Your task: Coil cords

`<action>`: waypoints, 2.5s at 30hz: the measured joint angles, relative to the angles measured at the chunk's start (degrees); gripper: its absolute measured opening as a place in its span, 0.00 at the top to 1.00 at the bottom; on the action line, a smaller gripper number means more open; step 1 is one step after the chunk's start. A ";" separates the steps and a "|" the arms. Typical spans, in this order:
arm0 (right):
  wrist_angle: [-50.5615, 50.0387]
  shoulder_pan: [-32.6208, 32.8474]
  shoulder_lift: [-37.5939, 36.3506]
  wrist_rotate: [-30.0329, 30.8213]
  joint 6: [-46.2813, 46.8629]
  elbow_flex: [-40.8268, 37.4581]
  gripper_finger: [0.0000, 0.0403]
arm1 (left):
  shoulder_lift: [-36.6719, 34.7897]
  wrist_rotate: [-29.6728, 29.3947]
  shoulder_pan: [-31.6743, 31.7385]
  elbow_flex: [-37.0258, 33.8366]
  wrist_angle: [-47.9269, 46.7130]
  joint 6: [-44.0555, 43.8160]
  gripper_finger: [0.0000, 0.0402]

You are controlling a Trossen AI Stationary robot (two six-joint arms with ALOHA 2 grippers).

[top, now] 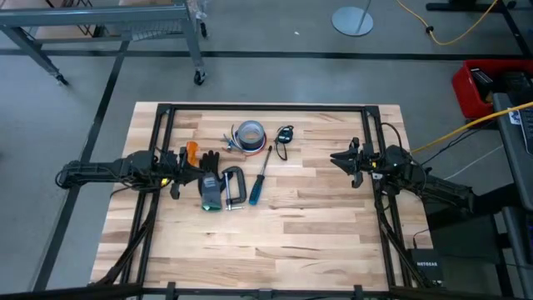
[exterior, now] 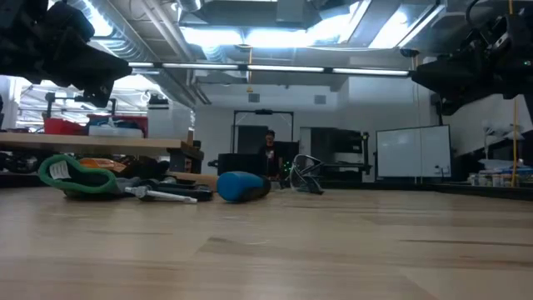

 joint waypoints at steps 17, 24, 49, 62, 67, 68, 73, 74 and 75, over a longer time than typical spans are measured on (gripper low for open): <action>0.00 0.00 -0.02 0.00 0.00 0.02 0.76 | 0.00 0.02 0.02 -0.01 0.00 0.00 0.90; 0.00 0.00 -0.02 0.00 -0.02 0.01 0.76 | 0.01 0.01 0.00 -0.01 0.00 0.00 0.90; 4.46 -0.02 0.00 10.87 -0.92 0.06 0.76 | 0.02 -15.10 0.13 -0.25 19.67 10.06 0.90; 7.33 -0.01 0.00 13.93 -0.86 0.06 0.76 | 2.36 -15.91 0.11 -0.06 34.69 23.48 0.89; 7.37 -0.02 0.00 17.07 -0.83 0.06 0.76 | 9.01 -17.07 0.13 1.10 37.15 18.19 0.82; 7.37 0.00 0.00 17.05 -0.85 0.06 0.76 | 10.82 -18.30 0.11 1.82 37.17 17.76 0.80; 7.39 -0.02 0.00 17.03 0.31 0.06 0.76 | 21.41 -22.05 0.32 6.97 37.60 17.55 0.67; 7.39 -0.02 0.00 17.03 0.36 0.06 0.76 | 23.55 -22.03 0.57 8.34 37.64 17.53 0.65; 7.39 -0.02 0.00 17.03 0.39 0.06 0.76 | 25.70 -22.03 0.92 9.75 37.66 17.53 0.64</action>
